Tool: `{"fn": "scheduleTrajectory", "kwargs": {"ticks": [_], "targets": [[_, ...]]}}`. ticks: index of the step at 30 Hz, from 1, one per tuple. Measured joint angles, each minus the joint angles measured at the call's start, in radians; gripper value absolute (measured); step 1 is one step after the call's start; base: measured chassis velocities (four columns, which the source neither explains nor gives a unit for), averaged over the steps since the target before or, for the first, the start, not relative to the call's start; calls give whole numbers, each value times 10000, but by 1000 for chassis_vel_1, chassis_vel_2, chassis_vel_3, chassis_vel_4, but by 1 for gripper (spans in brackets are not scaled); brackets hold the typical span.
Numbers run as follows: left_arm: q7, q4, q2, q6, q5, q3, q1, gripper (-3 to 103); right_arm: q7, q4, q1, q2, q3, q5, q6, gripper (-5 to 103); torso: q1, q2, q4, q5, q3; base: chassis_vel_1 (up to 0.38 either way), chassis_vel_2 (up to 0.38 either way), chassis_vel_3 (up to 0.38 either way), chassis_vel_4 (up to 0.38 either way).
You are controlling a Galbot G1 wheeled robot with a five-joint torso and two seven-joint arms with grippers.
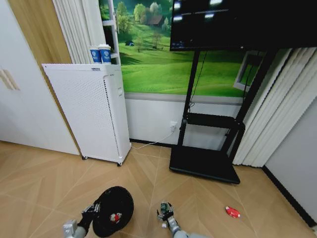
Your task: Pick up the trash bin and place the garbage on the floor into it.
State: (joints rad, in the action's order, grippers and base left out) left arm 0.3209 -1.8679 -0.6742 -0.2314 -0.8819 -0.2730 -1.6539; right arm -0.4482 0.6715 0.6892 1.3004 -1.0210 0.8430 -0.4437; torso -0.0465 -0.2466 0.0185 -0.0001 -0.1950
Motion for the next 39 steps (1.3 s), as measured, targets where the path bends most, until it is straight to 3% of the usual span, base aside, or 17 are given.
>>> {"fn": "scheduleTrajectory", "kwargs": {"ticks": [12,14,17,18,20,22,29,31,36,39], "targets": [[-52,-161,-64,-63,104,-172,-307,7,213,-967,24,141,135,52,87,101,0,0,0,1,0,0,0,0,0],[-71,-179,-81,-78,133,-186,-349,7,268,-1073,66,107,172,-32,87,92,0,0,0,0,0,0,0,0,0],[-73,-205,-90,-82,145,-186,-361,7,262,-1073,104,93,225,-71,87,87,0,0,0,1,0,0,0,0,0],[-74,-221,-100,-86,155,-186,-374,7,249,-1010,150,46,264,-146,82,77,0,0,1,1,0,0,0,0,0],[-74,-228,-101,-87,159,-186,-381,7,246,-977,167,25,293,-168,72,77,0,0,1,1,0,0,0,0,0],[-81,-261,-91,-89,167,-228,-436,7,171,-821,206,-50,424,-201,64,65,0,0,1,2,0,0,0,0,0],[-104,-258,31,-123,125,-389,-482,7,92,-385,228,-370,663,-267,55,44,0,0,0,1,0,0,0,0,0],[-101,-171,169,-132,-50,-448,-319,7,24,-79,209,-552,753,-267,34,33,0,0,-1,0,0,0,0,0,0],[-89,-17,462,-113,-583,-636,125,7,-162,456,111,-912,948,-461,-160,24,0,0,0,0,0,0,0,0,0],[-156,825,844,-79,-1291,-464,1153,7,-344,1012,-13,-1284,1345,-935,-486,19,0,0,2,3,0,0,0,0,0]]}}
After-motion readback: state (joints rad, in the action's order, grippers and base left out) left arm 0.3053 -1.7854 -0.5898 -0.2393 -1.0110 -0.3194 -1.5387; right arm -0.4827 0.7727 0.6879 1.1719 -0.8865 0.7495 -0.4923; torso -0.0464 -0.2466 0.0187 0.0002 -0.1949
